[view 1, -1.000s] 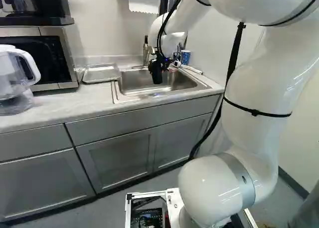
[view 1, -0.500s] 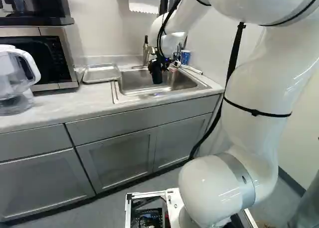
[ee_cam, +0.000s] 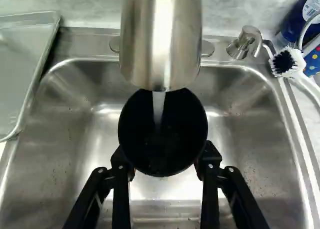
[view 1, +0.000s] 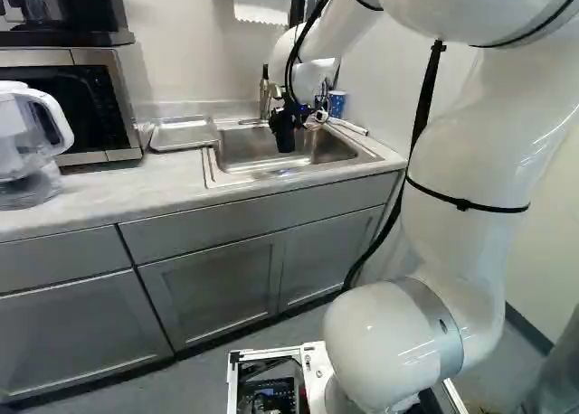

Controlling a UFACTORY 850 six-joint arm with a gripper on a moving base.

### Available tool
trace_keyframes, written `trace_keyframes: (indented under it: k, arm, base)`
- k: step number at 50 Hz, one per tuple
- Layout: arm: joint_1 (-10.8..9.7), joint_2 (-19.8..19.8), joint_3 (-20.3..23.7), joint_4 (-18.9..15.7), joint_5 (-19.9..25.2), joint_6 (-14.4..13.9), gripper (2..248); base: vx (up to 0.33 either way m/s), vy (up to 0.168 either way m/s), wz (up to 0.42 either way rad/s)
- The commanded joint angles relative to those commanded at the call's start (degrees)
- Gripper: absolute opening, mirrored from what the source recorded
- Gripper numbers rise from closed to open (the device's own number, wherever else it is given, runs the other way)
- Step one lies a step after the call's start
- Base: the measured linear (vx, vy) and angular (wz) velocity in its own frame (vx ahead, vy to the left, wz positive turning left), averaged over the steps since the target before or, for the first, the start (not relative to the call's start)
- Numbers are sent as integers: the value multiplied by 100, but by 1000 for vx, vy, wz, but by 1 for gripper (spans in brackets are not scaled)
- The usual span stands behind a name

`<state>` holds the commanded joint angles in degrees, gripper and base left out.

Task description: Rinse the cup and place it in the tray

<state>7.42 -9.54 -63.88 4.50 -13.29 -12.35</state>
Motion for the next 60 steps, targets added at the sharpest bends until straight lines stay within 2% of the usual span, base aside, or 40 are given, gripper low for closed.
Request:
trace_keyframes:
  k: [60]
  arm:
    - [0,0,0,0,0,0,124]
  base:
    - [0,0,0]
